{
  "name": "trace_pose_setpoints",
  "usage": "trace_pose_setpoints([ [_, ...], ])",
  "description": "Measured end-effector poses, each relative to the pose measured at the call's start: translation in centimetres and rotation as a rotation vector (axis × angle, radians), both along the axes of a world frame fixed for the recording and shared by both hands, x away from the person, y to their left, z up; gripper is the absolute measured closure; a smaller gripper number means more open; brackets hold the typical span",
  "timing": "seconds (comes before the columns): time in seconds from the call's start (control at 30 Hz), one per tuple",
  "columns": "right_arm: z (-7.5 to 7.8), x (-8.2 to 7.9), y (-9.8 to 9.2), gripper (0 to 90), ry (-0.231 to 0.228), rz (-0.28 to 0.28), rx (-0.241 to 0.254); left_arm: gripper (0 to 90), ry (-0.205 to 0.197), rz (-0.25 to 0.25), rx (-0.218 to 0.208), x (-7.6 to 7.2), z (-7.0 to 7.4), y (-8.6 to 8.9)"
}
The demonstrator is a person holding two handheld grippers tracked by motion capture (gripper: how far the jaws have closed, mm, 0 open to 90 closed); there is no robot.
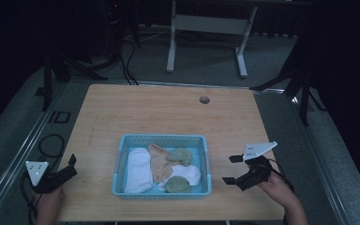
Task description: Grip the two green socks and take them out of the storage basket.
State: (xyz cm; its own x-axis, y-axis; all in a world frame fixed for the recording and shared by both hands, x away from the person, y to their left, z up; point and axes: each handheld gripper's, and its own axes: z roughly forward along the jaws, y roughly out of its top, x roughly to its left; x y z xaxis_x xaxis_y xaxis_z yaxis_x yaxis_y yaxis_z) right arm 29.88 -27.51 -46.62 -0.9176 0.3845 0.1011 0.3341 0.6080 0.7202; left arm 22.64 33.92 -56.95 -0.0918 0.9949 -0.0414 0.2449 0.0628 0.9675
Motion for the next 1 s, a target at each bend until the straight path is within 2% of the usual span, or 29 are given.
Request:
trace_pose_setpoints([
  [0.3,1.5,0.2,2.1,13.1,-0.018,0.056,-0.007,0.7,0.000,-0.002,0.001,0.0,0.0,0.0],
  [0.67,1.7,0.6,5.0,13.2,-0.030,0.129,-0.045,0.7,0.000,-0.003,0.002,0.0,0.0,0.0],
  [1.0,1.2,0.9,7.8,13.1,-0.031,0.192,-0.087,0.7,0.000,-0.005,0.001,0.0,0.0,0.0],
])
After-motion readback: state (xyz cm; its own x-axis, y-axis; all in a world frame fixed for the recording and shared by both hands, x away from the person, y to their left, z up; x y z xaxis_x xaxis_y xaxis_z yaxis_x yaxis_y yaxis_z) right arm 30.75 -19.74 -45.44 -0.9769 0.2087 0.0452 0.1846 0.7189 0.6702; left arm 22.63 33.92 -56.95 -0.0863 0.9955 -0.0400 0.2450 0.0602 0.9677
